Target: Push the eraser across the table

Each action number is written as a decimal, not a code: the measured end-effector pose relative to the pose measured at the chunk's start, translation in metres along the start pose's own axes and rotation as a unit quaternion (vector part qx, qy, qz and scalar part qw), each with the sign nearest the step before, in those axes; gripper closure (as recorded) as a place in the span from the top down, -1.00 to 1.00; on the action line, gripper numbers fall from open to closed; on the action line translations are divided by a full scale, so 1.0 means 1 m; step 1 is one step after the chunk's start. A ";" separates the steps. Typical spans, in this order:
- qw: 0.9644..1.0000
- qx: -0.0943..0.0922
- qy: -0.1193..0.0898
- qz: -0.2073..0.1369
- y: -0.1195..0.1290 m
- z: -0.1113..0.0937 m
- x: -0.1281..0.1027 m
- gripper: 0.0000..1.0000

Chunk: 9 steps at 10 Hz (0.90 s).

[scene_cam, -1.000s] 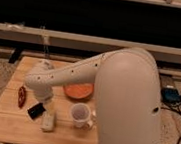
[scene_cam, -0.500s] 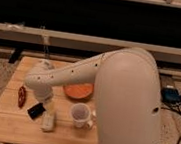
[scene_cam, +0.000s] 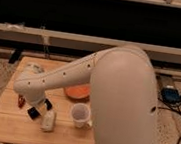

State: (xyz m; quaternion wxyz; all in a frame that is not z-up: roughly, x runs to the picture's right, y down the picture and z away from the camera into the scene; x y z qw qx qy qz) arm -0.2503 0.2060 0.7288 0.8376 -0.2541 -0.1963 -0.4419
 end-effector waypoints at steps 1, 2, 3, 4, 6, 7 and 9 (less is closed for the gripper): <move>1.000 -0.002 -0.005 -0.018 -0.003 0.000 -0.017 -0.27; 1.000 -0.004 -0.009 -0.025 -0.004 0.001 -0.024 -0.43; 0.999 -0.008 -0.017 -0.030 -0.003 0.003 -0.030 -0.64; 0.999 -0.012 -0.027 -0.032 -0.003 0.007 -0.036 -0.85; 0.998 -0.028 -0.048 -0.024 0.002 0.025 -0.037 -1.00; 0.998 -0.034 -0.056 -0.019 0.005 0.032 -0.036 -1.00; 0.996 -0.049 -0.069 -0.006 0.012 0.051 -0.031 -1.00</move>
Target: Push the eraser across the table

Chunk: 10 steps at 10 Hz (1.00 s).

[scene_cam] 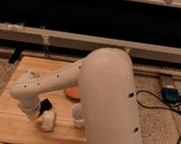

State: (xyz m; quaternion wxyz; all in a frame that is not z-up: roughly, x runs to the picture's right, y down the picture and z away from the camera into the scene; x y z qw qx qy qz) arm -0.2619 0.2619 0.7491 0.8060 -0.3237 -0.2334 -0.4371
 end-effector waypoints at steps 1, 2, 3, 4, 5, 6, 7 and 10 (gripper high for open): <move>1.000 -0.008 -0.005 0.003 0.002 0.009 0.002 -1.00; 1.000 -0.013 -0.007 0.007 0.005 0.011 0.004 -1.00; 1.000 -0.017 -0.008 0.012 0.011 0.013 0.007 -1.00; 1.000 -0.021 -0.008 0.017 0.015 0.014 0.010 -1.00; 0.999 -0.023 -0.008 0.024 0.019 0.014 0.014 -1.00; 0.999 -0.023 -0.005 0.029 0.021 0.014 0.018 -1.00; 0.999 -0.023 -0.001 0.033 0.023 0.013 0.022 -1.00; 0.999 -0.031 0.014 0.034 0.021 0.013 0.027 -1.00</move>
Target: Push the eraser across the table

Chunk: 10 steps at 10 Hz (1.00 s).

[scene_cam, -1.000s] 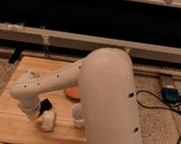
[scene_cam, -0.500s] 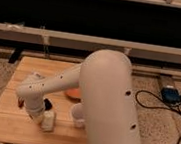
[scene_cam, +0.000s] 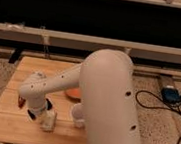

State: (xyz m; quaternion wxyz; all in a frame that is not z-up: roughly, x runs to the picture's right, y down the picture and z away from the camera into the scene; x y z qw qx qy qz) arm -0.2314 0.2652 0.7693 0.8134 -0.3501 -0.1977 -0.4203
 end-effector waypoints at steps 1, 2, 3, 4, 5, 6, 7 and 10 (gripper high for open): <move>1.000 -0.002 0.007 -0.001 -0.002 0.000 0.002 -1.00; 1.000 -0.003 0.013 -0.001 -0.004 0.000 0.003 -1.00; 1.000 -0.004 0.017 -0.001 -0.006 0.001 0.005 -1.00; 1.000 -0.005 0.022 -0.002 -0.008 0.000 0.006 -1.00; 1.000 -0.005 0.027 -0.003 -0.010 0.001 0.007 -1.00; 1.000 -0.006 0.031 -0.003 -0.013 0.001 0.008 -1.00; 0.999 -0.007 0.036 -0.003 -0.015 0.001 0.010 -1.00; 0.999 -0.008 0.049 0.001 -0.019 0.003 0.018 -1.00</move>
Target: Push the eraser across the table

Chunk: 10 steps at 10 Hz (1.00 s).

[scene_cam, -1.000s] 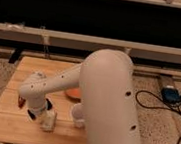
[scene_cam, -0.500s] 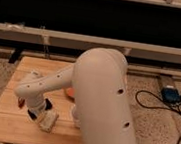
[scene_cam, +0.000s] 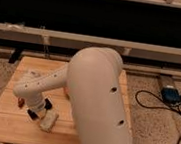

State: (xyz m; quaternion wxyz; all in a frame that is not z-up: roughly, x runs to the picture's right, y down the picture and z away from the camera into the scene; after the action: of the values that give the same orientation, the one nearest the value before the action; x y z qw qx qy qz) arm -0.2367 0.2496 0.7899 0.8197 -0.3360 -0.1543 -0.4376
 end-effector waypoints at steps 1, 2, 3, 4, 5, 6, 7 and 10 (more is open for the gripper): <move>1.000 0.000 0.004 0.004 -0.001 0.001 0.005 -1.00; 1.000 0.000 0.007 0.007 -0.003 0.002 0.009 -1.00; 1.000 0.000 0.010 0.011 -0.003 0.002 0.013 -1.00; 1.000 0.002 0.012 0.014 -0.005 0.003 0.017 -1.00; 1.000 0.003 0.014 0.017 -0.005 0.003 0.021 -1.00; 1.000 0.007 0.014 0.021 -0.007 0.002 0.025 -1.00; 1.000 0.011 0.015 0.023 -0.009 0.002 0.027 -1.00; 0.999 0.019 0.017 0.022 -0.017 0.001 0.030 -1.00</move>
State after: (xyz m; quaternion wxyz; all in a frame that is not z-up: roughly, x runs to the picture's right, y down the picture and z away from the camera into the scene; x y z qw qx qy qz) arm -0.2337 0.2248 0.8142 0.8380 -0.3157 -0.1412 -0.4220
